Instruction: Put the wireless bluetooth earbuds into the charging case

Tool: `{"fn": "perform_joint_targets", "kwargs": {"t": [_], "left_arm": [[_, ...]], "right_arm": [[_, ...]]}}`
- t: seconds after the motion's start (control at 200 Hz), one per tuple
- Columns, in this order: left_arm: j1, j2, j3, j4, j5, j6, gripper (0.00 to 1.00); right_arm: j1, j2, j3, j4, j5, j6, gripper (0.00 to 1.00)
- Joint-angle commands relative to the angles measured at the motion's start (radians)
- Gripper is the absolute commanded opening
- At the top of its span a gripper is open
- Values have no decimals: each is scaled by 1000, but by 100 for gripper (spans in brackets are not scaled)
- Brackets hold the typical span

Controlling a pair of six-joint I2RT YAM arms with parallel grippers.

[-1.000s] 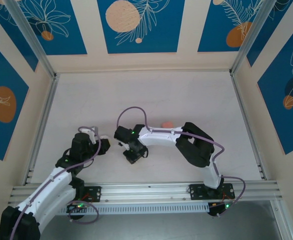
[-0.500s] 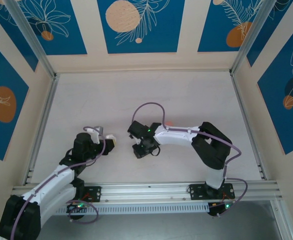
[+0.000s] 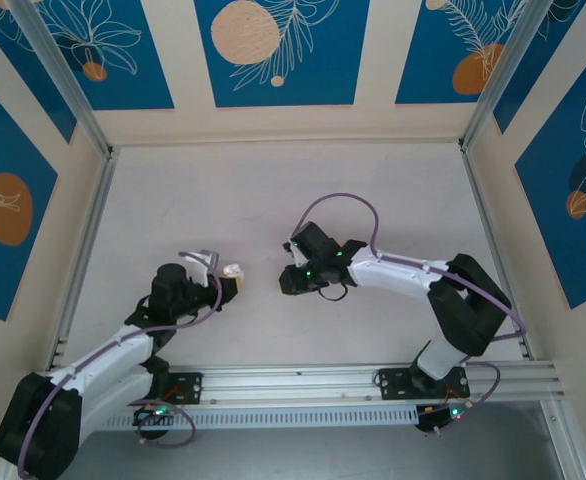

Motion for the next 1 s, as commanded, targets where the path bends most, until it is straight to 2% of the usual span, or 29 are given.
{"fn": "perform_joint_targets", "kwargs": {"t": [0.0, 0.145, 0.365, 0.565, 0.805, 0.995], "left_arm": [[-21, 42, 32, 108, 60, 82, 17], [-55, 119, 48, 196, 108, 130, 17], [-119, 230, 114, 232, 174, 222, 17], [-142, 317, 122, 341, 241, 281, 18], [-150, 353, 151, 364, 307, 359, 18], [-154, 361, 157, 399, 313, 365, 18]], "right_arm": [[-15, -62, -19, 44, -43, 13, 24], [-21, -124, -25, 44, -27, -10, 24], [-41, -193, -25, 41, -2, -69, 24], [-62, -237, -30, 88, -17, -137, 24], [-64, -258, -42, 152, -96, -207, 24], [-39, -283, -72, 220, -120, -243, 23]]}}
